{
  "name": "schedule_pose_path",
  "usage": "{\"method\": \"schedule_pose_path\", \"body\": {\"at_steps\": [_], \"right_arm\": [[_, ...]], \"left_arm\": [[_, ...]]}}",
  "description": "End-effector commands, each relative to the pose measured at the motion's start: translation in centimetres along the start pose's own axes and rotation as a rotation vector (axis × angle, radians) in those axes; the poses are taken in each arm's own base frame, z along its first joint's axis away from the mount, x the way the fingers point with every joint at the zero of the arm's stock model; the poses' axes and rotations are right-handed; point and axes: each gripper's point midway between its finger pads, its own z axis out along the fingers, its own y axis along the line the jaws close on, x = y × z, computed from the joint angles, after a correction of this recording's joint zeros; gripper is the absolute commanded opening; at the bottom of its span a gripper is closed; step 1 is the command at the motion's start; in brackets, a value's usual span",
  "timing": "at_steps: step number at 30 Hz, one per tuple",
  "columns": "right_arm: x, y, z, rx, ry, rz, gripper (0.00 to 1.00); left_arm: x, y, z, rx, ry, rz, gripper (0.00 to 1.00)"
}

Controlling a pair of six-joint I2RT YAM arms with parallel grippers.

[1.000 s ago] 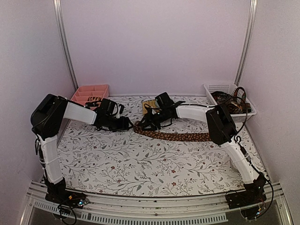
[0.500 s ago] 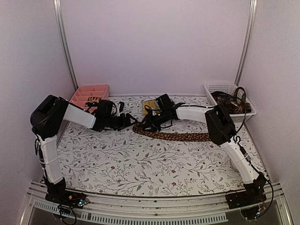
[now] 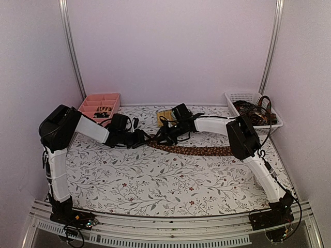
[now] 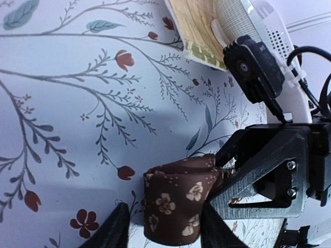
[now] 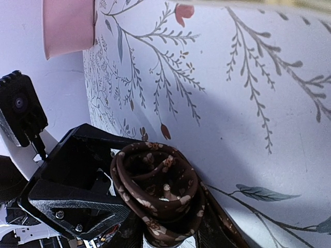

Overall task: Roll the ties
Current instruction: Roll the tie at the center of the board.

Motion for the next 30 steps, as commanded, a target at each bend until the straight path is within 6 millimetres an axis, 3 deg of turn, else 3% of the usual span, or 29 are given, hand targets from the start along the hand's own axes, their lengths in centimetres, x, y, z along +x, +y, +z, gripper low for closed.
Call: {"method": "schedule_pose_path", "body": {"at_steps": [1, 9, 12, 23, 30], "right_arm": [[1.5, -6.6, 2.7, 0.079, 0.056, 0.096, 0.34], [1.2, -6.1, 2.4, 0.082, 0.045, 0.081, 0.34], [0.9, -5.4, 2.1, 0.088, 0.035, 0.06, 0.38], [-1.2, 1.2, -3.6, 0.037, -0.031, -0.073, 0.48], [-1.1, 3.4, -4.9, -0.023, -0.025, -0.08, 0.47]], "left_arm": [[1.0, -0.3, 0.8, -0.004, 0.027, -0.017, 0.39], [0.1, -0.8, 0.9, -0.019, 0.01, 0.007, 0.09], [-0.4, -0.7, 0.8, -0.048, 0.001, 0.02, 0.03], [-2.4, -0.4, -0.6, -0.273, -0.036, 0.156, 0.01], [-2.2, -1.6, -0.3, -0.323, -0.053, 0.258, 0.01]]}}
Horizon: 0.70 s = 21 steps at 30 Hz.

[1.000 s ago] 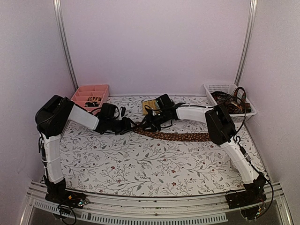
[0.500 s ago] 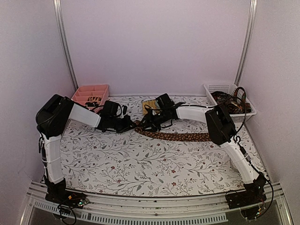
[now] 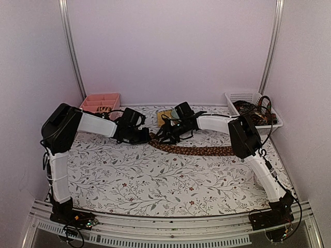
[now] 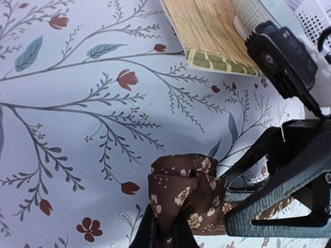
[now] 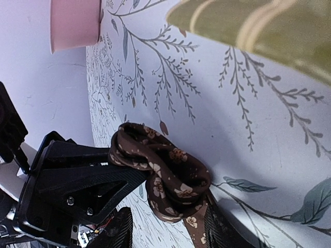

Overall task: Roll the ties
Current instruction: Roll the tie at the center of the board.

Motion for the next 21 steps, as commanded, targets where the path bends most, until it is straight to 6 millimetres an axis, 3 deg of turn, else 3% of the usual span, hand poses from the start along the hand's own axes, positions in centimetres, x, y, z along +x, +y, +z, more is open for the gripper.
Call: {"method": "schedule_pose_path", "body": {"at_steps": [1, 7, 10, 13, 16, 21], "right_arm": [[-0.5, 4.2, -3.4, -0.026, -0.037, -0.036, 0.47], [-0.7, 4.7, -3.8, -0.055, -0.032, -0.041, 0.48], [-1.5, 6.0, -4.6, -0.055, -0.071, -0.119, 0.52], [-2.3, 7.5, -5.9, -0.023, -0.123, -0.317, 0.6], [-2.5, 7.8, -7.1, 0.042, -0.163, -0.512, 0.67], [-2.5, 6.0, -7.3, 0.209, -0.205, -0.861, 0.8]], "left_arm": [[-1.3, -0.7, -1.2, -0.052, -0.046, 0.077, 0.01], [-1.6, -1.1, -1.8, -0.096, -0.069, 0.133, 0.01], [-1.5, -1.0, -1.8, -0.073, -0.061, 0.117, 0.01], [-1.1, -0.7, -1.8, -0.036, -0.05, 0.08, 0.06], [-1.0, -0.3, -1.9, -0.011, -0.049, 0.051, 0.09], [-1.1, 0.5, -1.9, 0.032, -0.056, 0.001, 0.12]]}}
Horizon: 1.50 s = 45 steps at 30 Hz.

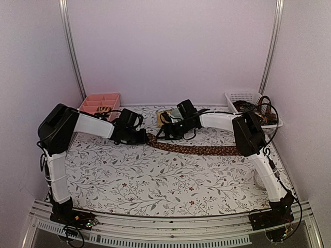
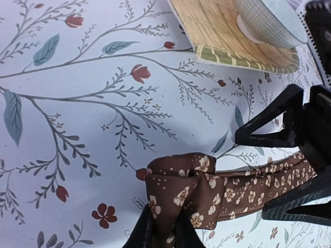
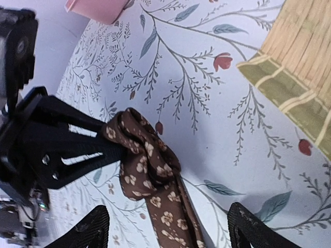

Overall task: Roll the ties
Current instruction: Roll the tie at the center of the board.

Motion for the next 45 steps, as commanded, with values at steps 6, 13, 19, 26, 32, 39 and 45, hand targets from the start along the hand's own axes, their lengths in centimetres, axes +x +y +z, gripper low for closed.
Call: {"method": "schedule_pose_path", "body": {"at_steps": [6, 13, 19, 26, 32, 39, 45], "right_arm": [[-1.1, 2.6, -2.1, 0.256, -0.056, -0.774, 0.87], [0.2, 2.6, 2.0, 0.237, -0.007, -0.88, 0.92], [-0.1, 2.2, 4.2, 0.223, 0.002, -0.848, 0.93], [1.0, 1.7, 5.8, 0.258, 0.052, -0.863, 0.96], [2.7, 0.3, 5.8, 0.281, 0.12, -0.866, 0.96], [3.2, -0.2, 6.1, 0.284, 0.148, -0.896, 0.98], [3.2, -1.4, 6.3, 0.327, 0.168, -0.937, 1.0]], "left_arm": [[-1.4, 0.5, -0.8, 0.1, -0.035, -0.082, 0.17], [-0.7, 0.5, -0.6, 0.138, -0.012, -0.099, 0.19], [-0.1, 0.3, -0.4, 0.164, 0.009, -0.101, 0.19], [-0.3, 0.9, -0.7, 0.158, 0.001, -0.115, 0.19], [-0.9, 2.1, -1.5, 0.142, -0.023, -0.13, 0.36], [-2.7, 1.9, -3.2, 0.174, -0.072, -0.127, 0.56], [-3.2, 2.0, -2.4, 0.198, -0.04, -0.126, 0.64]]}}
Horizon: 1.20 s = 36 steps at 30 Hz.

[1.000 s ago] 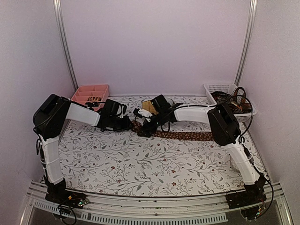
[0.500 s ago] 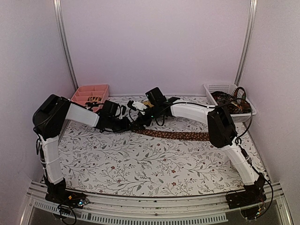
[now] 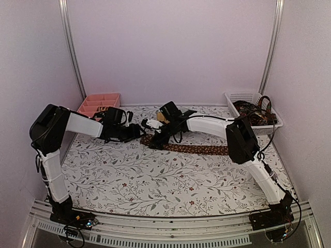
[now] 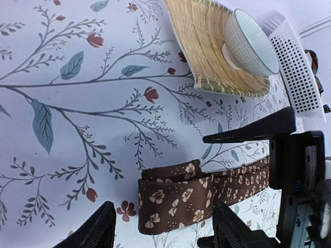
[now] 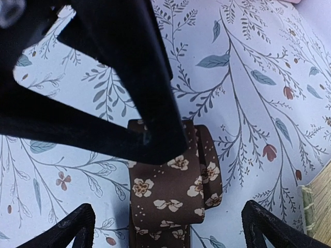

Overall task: Roll the ties
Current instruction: Roll the tie at the center of the board.

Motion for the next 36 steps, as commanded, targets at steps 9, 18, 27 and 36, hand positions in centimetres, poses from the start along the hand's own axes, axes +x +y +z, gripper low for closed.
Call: {"method": "schedule_pose_path", "body": {"at_steps": [9, 18, 27, 36], "right_arm": [[5.7, 0.8, 4.1, -0.015, 0.13, -0.079, 1.0], [7.2, 2.1, 3.0, -0.092, 0.193, -0.059, 0.98], [9.0, 2.2, -1.6, -0.166, 0.222, 0.116, 0.88], [13.4, 2.6, -7.5, -0.181, 0.289, 0.227, 0.72]], "left_arm": [[0.7, 1.3, 2.9, 0.059, 0.103, -0.014, 0.64], [1.8, 0.5, 4.3, 0.121, 0.162, -0.013, 0.53], [4.9, -2.3, 5.2, 0.18, 0.223, 0.021, 0.41], [7.7, -6.1, 6.7, 0.255, 0.268, 0.037, 0.35]]}}
